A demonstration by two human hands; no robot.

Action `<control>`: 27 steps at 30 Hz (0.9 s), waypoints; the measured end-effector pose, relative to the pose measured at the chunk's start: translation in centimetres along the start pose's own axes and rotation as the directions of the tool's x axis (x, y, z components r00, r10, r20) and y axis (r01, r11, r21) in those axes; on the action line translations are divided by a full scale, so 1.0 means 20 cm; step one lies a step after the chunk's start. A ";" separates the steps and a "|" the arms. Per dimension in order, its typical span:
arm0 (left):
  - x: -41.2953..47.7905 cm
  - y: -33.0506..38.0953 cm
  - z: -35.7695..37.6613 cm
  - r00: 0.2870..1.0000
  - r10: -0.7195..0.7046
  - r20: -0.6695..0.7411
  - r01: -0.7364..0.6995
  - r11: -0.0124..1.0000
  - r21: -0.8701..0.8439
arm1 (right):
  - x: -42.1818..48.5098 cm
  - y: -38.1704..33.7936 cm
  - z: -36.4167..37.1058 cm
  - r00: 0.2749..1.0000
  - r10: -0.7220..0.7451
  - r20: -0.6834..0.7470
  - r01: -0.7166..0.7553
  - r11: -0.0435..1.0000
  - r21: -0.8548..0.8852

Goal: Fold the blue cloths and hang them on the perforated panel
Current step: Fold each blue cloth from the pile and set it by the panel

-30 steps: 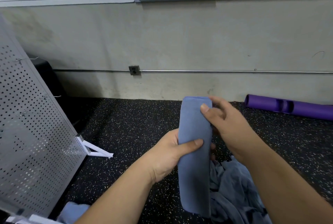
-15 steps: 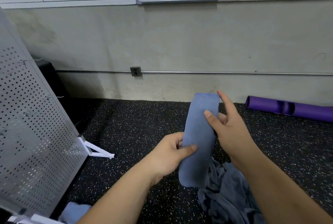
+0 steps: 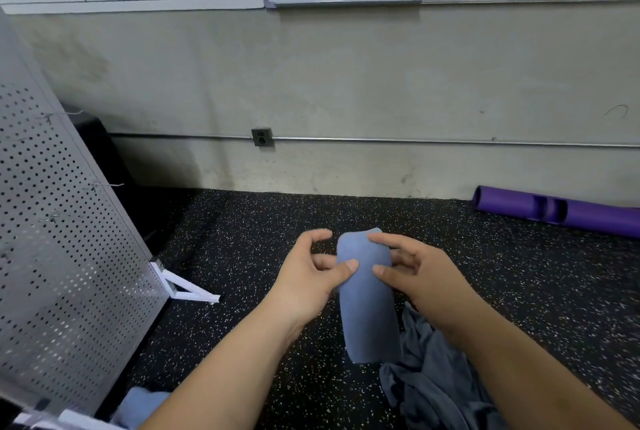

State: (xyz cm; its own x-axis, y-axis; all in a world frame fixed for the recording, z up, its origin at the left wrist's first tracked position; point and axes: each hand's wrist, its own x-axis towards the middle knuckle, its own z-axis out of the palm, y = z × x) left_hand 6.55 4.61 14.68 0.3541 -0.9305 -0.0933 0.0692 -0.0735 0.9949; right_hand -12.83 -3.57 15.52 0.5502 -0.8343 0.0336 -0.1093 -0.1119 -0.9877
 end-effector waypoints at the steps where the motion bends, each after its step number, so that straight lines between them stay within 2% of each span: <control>1: 0.00 0.01 -0.01 0.999 0.043 0.031 -0.043 0.999 0.025 | 0.00 0.01 0.00 1.000 -0.009 -0.024 0.009 1.000 0.006; 3: 0.00 0.01 -0.03 0.982 0.137 0.133 -0.151 0.984 0.098 | 0.01 0.03 -0.01 0.999 -0.022 -0.050 0.022 1.000 -0.003; 5: 0.01 0.00 -0.04 0.958 0.211 0.195 -0.255 0.936 0.242 | 0.01 0.03 -0.03 1.000 -0.022 -0.022 0.021 0.999 -0.034; 8: 0.01 -0.01 -0.04 0.947 0.267 0.176 -0.318 0.850 0.420 | 0.00 0.02 -0.04 0.999 -0.016 0.041 0.020 0.996 -0.092; 10: 0.01 -0.01 -0.04 0.944 0.294 0.153 -0.330 0.805 0.494 | 0.00 0.02 -0.04 0.999 -0.040 0.024 0.044 0.981 -0.190; 13: 0.01 -0.01 -0.04 0.936 0.331 0.122 -0.336 0.734 0.590 | 0.01 0.02 -0.03 0.995 -0.102 -0.016 0.090 0.927 -0.365; 16: 0.00 0.01 -0.03 0.915 0.389 0.105 -0.354 0.653 0.669 | -0.01 0.00 -0.01 0.986 -0.163 -0.042 0.128 0.885 -0.448; 18: 0.01 0.01 -0.03 0.901 0.421 0.100 -0.371 0.634 0.679 | -0.02 -0.02 0.01 0.980 -0.195 -0.044 0.154 0.875 -0.460; 20: 0.01 0.01 -0.04 0.909 0.408 0.083 -0.366 0.689 0.626 | -0.02 -0.03 0.00 0.978 -0.205 -0.029 0.168 0.866 -0.472; 22: 0.01 0.02 -0.05 0.932 0.352 0.089 -0.349 0.799 0.490 | -0.01 -0.03 -0.02 0.982 -0.191 -0.008 0.163 0.863 -0.479; 24: 0.00 0.03 -0.05 0.952 0.270 0.143 -0.303 0.896 0.324 | 0.00 -0.04 -0.03 0.991 -0.135 0.013 0.132 0.938 -0.321; 27: -0.01 0.03 -0.05 0.962 0.130 0.239 -0.173 0.971 0.165 | -0.01 -0.05 -0.01 0.998 -0.068 0.016 0.069 0.994 -0.086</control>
State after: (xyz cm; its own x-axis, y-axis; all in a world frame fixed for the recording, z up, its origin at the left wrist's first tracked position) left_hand 7.39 5.17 15.30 0.1264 -0.9908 0.0491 -0.1478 0.0302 0.9886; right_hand -13.04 -3.53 16.48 0.5699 -0.8159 0.0977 -0.1422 -0.2150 -0.9662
